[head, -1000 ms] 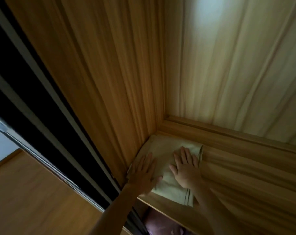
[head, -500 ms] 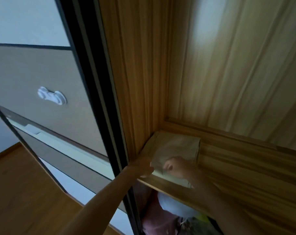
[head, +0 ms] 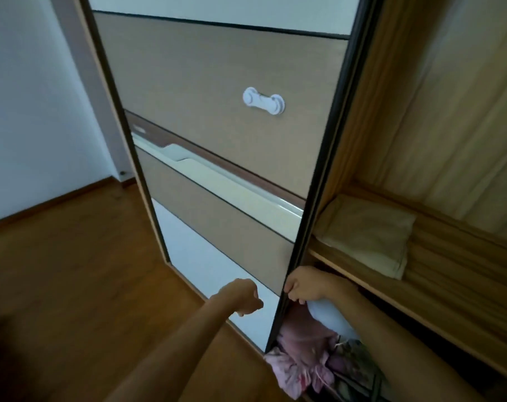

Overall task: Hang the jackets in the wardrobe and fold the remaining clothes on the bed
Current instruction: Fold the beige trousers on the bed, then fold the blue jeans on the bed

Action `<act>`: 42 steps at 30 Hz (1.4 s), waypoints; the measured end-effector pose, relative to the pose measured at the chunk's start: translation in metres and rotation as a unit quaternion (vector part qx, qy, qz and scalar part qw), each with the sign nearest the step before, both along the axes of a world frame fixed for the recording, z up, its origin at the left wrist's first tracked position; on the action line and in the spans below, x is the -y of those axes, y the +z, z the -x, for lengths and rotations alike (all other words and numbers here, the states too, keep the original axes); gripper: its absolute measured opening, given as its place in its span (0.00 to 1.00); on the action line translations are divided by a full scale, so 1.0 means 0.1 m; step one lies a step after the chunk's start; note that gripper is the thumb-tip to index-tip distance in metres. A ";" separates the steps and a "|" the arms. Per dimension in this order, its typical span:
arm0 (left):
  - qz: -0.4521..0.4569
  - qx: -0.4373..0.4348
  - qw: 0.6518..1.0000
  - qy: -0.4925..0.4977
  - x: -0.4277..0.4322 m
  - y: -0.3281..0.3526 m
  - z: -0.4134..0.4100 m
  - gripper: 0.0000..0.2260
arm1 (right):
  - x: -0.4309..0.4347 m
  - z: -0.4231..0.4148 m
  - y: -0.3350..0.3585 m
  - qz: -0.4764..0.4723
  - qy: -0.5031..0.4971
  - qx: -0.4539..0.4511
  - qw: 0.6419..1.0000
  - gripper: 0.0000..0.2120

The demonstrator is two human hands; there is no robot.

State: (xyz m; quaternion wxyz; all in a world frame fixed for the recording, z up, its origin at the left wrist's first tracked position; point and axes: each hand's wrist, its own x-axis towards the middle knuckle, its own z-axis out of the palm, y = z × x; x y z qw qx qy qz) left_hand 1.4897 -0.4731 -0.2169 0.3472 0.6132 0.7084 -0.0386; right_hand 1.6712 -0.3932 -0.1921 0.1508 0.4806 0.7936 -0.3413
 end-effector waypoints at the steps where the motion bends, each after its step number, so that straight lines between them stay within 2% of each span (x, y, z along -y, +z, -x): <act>1: 0.005 -0.009 1.000 0.009 0.15 -0.04 0.16 0.17 | 0.09 0.15 -0.03 0.001 0.016 0.011 1.000 0.09; 7: 0.051 -0.021 0.992 0.117 1.10 -0.16 1.22 0.11 | 0.61 1.22 -0.09 0.011 0.137 0.044 0.990 0.13; 10: 0.056 -0.031 0.980 0.190 1.53 -0.12 1.78 0.13 | 0.79 1.82 -0.10 -0.001 0.188 0.044 0.981 0.13; 15: 0.059 -0.040 0.946 0.316 2.22 0.01 2.54 0.15 | 1.02 2.87 -0.01 -0.039 0.320 0.013 0.946 0.14; 22: 0.077 -0.072 0.876 0.470 2.84 0.22 3.45 0.16 | 1.21 4.43 0.15 -0.037 0.454 -0.014 0.890 0.13; 26: 0.096 -0.095 0.839 0.527 3.01 0.38 3.96 0.16 | 1.27 5.26 0.28 -0.026 0.491 -0.042 0.870 0.13; 31: 0.048 -0.079 0.818 0.568 3.10 0.60 4.42 0.12 | 1.35 6.09 0.43 -0.021 0.537 -0.075 0.840 0.13; 36: 0.038 -0.089 0.800 0.592 3.14 0.60 4.87 0.13 | 1.55 6.76 0.53 -0.020 0.575 -0.084 0.814 0.14; 42: 0.051 -0.077 0.750 0.655 3.32 0.43 5.61 0.09 | 1.91 7.52 0.49 -0.031 0.613 -0.086 0.785 0.16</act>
